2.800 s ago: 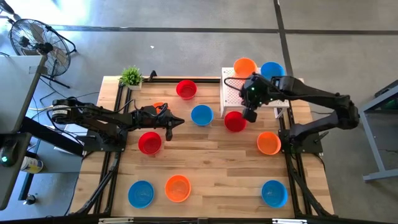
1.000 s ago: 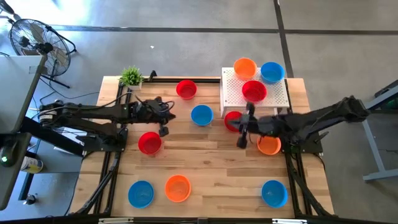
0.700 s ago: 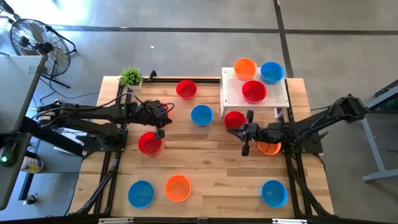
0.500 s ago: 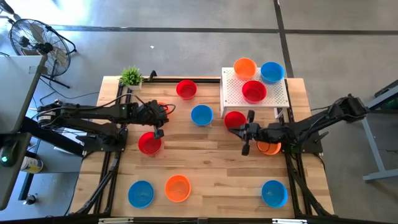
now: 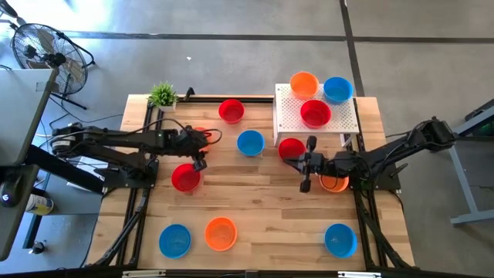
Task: Pick & Place Mini bowls
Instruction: Stack the orange bowl on top of the orange bowl on the shelf
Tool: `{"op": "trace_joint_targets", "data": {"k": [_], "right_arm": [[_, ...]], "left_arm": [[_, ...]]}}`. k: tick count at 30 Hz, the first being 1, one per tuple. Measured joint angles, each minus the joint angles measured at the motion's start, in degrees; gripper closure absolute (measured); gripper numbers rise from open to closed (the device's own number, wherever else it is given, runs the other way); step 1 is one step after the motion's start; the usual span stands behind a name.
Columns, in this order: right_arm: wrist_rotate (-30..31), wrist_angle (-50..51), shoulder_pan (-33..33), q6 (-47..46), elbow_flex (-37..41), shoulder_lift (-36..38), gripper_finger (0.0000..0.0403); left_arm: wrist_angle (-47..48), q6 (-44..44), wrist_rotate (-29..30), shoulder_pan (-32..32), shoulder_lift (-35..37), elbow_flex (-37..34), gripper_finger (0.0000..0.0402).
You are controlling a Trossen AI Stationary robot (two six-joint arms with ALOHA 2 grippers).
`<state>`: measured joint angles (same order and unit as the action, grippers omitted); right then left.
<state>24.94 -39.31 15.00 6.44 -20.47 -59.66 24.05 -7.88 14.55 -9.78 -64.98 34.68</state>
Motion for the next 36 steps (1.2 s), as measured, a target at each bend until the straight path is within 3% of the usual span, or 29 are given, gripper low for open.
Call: {"op": "trace_joint_targets", "data": {"k": [11,15,21,27,32,36], "right_arm": [[-8.7,-0.1,0.0,0.0,0.0,0.0,0.0402],[-10.0,-0.5,0.0,-0.1,0.0,0.0,0.0402],[-9.9,-1.4,0.0,0.9,0.0,0.0,0.0403],[-9.9,-1.2,0.0,1.3,0.0,0.0,0.0403],[-9.9,-1.2,0.0,1.2,0.0,0.0,0.0403],[-9.9,-1.2,0.0,1.1,0.0,0.0,0.0403]], "left_arm": [[-3.3,1.1,5.6,0.0,-9.8,0.0,0.0267],[-3.4,1.5,6.0,0.0,-10.0,0.0,0.0303],[-2.9,5.9,4.9,0.0,-10.0,0.0,0.039],[-2.4,7.6,3.5,0.0,-10.0,1.1,0.0395],[0.4,8.0,0.8,0.7,-8.9,6.5,0.0396],[1.9,8.1,-2.1,5.1,-8.6,11.7,0.0398]]}}
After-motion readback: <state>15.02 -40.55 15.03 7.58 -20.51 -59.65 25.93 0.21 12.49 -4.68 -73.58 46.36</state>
